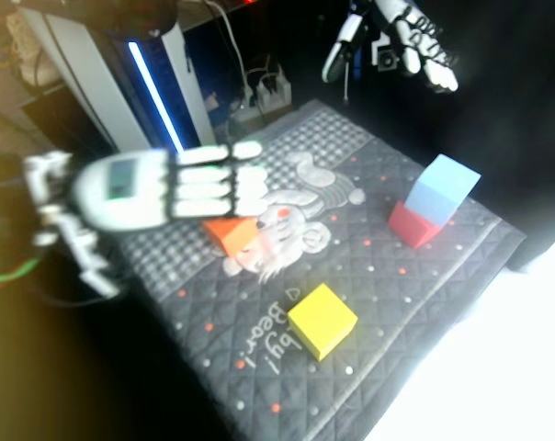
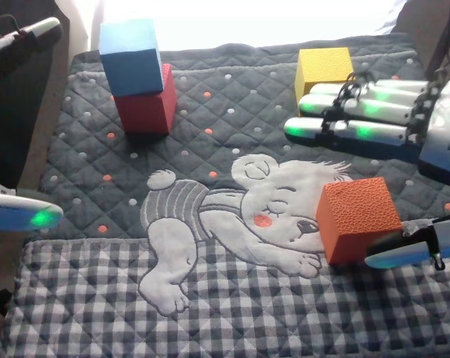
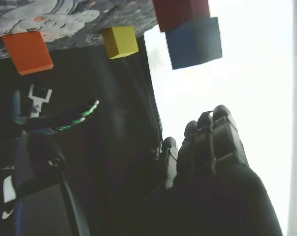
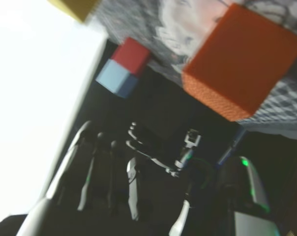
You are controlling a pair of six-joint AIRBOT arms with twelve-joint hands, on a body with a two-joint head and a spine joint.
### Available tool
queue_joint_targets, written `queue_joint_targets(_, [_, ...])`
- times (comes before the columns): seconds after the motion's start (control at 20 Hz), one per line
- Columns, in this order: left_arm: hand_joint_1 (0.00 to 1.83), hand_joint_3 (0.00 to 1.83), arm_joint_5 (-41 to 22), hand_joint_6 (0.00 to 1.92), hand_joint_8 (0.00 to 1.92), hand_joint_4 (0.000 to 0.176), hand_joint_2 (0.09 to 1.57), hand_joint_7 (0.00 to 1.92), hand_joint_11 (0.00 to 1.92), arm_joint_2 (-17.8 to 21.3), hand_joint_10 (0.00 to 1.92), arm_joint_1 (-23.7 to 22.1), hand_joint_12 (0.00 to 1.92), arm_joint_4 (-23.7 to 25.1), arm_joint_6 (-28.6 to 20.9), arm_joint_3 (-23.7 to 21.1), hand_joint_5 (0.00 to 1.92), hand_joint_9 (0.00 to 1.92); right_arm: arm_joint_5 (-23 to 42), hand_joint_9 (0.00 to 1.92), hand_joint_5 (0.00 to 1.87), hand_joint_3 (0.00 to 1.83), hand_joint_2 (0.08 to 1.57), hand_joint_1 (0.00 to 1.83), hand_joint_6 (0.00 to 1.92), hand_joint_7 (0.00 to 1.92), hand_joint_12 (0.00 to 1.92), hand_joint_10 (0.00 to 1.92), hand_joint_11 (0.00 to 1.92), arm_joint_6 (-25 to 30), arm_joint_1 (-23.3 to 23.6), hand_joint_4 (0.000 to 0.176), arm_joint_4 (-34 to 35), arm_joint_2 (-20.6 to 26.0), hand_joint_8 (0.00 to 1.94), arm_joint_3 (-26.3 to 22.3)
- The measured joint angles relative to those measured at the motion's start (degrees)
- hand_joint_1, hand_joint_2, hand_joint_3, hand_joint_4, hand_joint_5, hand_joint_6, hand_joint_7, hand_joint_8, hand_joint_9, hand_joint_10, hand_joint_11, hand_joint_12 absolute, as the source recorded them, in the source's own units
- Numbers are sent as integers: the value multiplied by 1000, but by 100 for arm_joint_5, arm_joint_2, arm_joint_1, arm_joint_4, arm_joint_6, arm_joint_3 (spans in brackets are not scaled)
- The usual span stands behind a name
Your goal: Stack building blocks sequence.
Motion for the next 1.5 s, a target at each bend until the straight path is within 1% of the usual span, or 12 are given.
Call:
queue_joint_targets(0.15, [902,6,-85,8,0,176,764,0,0,-48,0,28,0,-17,-66,26,37,0,-243,162,83,0,960,645,8,163,41,15,280,184,0,119,11,-103,15,192])
queue_joint_targets(0.35, [923,16,-52,10,0,157,798,0,0,-146,0,125,0,-61,-133,68,57,0,-455,274,126,3,1034,662,0,287,84,3,286,190,0,95,-35,-229,5,262])
queue_joint_targets(0.4, [895,15,-59,10,0,137,806,0,0,-149,0,129,0,-92,-133,68,63,0,-479,345,102,0,1041,647,0,323,266,5,288,190,0,98,-35,-240,5,273])
queue_joint_targets(0.6, [900,7,-81,8,0,150,799,0,0,-151,0,129,0,-160,-136,72,66,0,-570,295,70,0,1025,709,2,260,820,1,19,195,-9,131,-2,-289,1,310])
queue_joint_targets(0.8, [898,10,-125,13,0,132,812,0,0,-151,0,214,0,-160,-212,72,97,0,-678,363,98,0,1024,698,2,271,1094,13,47,315,-96,83,0,-289,2,332])
queue_joint_targets(0.9, [923,8,-184,17,0,116,814,0,0,-151,0,212,0,-157,-219,72,120,0,-699,630,369,0,995,949,10,493,1093,61,390,417,-160,34,-28,-289,17,350])
queue_joint_targets(1.1, [940,5,-210,13,0,106,811,0,0,-151,0,214,0,-162,-221,72,132,0,-706,769,589,0,1005,1018,7,676,1179,110,488,426,-160,0,9,-289,31,380])
queue_joint_targets(1.15, [941,6,-212,11,0,101,815,0,0,-151,0,212,0,-164,-221,72,132,0,-695,935,827,1,1073,1291,9,951,1282,238,591,435,-160,0,7,-295,775,380])
queue_joint_targets(1.2, [941,6,-212,11,0,101,815,0,0,-151,0,212,0,-162,-221,72,132,0,-678,935,827,1,1073,1291,9,951,1282,238,591,437,-160,0,15,-302,775,380])
queue_joint_targets(1.25, [941,7,-214,12,0,94,818,0,0,-168,0,212,0,-175,-221,74,137,0,-614,976,915,0,1084,1368,629,1072,1379,1004,707,455,-160,0,59,-332,812,396])
queue_joint_targets(1.3, [931,7,-227,12,0,97,820,0,0,-210,0,214,0,-199,-225,85,140,0,-584,976,959,1,1086,1385,741,1077,1406,1171,750,459,-160,0,87,-348,869,411])
queue_joint_targets(1.5, [970,4,-238,9,0,81,823,0,0,-223,0,262,0,-225,-238,90,151,0,-540,973,903,0,1092,1384,1003,1092,1140,1105,791,507,-160,0,267,-393,801,450])
